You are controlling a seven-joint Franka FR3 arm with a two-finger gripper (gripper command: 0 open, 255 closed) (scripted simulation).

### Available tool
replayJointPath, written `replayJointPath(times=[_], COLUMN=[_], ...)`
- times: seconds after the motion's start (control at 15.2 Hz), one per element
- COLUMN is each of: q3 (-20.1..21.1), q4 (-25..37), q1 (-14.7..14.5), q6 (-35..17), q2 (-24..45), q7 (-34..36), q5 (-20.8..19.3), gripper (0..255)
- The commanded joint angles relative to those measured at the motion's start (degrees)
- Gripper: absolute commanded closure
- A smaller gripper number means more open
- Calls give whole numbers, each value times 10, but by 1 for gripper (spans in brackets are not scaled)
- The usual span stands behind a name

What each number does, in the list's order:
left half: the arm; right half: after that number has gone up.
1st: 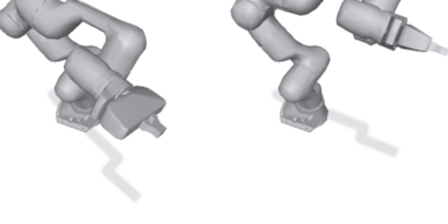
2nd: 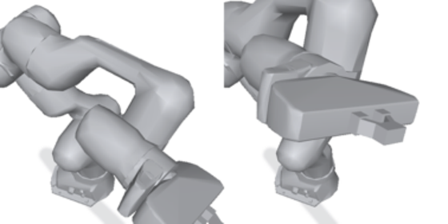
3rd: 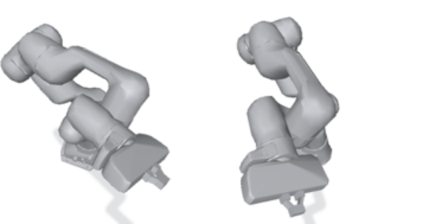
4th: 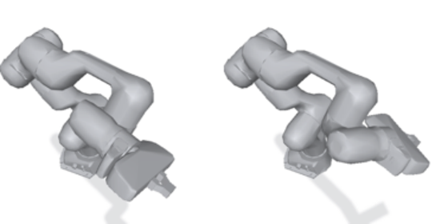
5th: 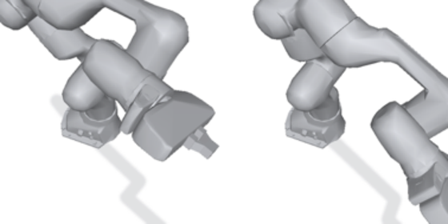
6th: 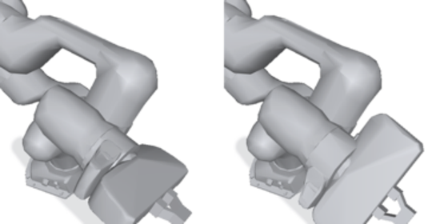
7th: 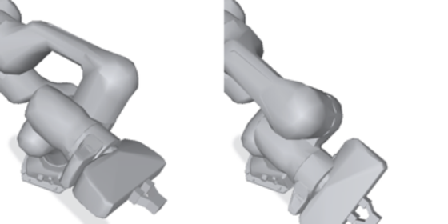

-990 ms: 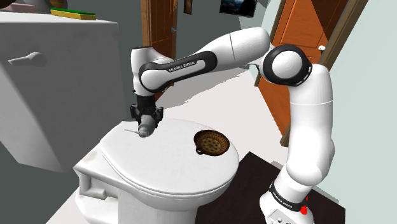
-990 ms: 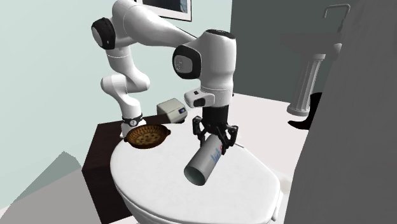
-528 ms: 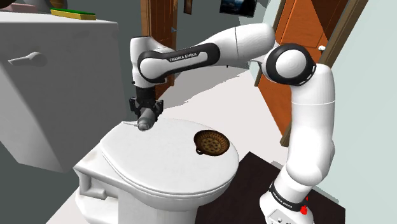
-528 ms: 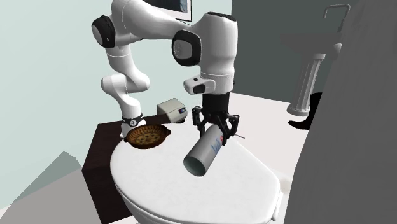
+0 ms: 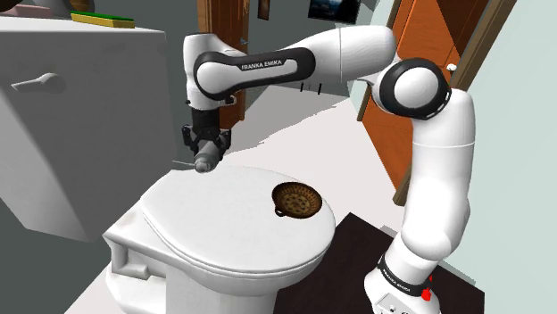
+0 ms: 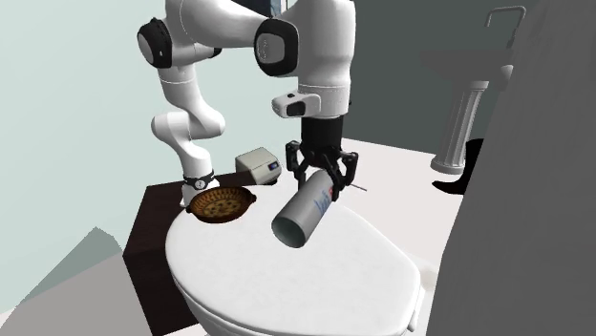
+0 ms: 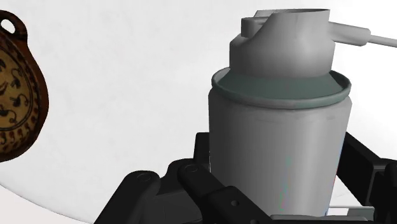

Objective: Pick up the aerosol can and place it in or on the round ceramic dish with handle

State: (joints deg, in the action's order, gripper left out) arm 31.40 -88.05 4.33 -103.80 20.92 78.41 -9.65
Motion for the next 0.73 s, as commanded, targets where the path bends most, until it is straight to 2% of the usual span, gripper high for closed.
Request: replayJointPath(times=[0.0,0.33,0.66], q3=[5,5,-18], q4=[-53,-208,-336], q1=[19,67,82], q6=[-15,-56,-69], q2=[-43,-178,-308], q7=[-12,-69,-138], q5=[20,91,159], gripper=[255,255,255])
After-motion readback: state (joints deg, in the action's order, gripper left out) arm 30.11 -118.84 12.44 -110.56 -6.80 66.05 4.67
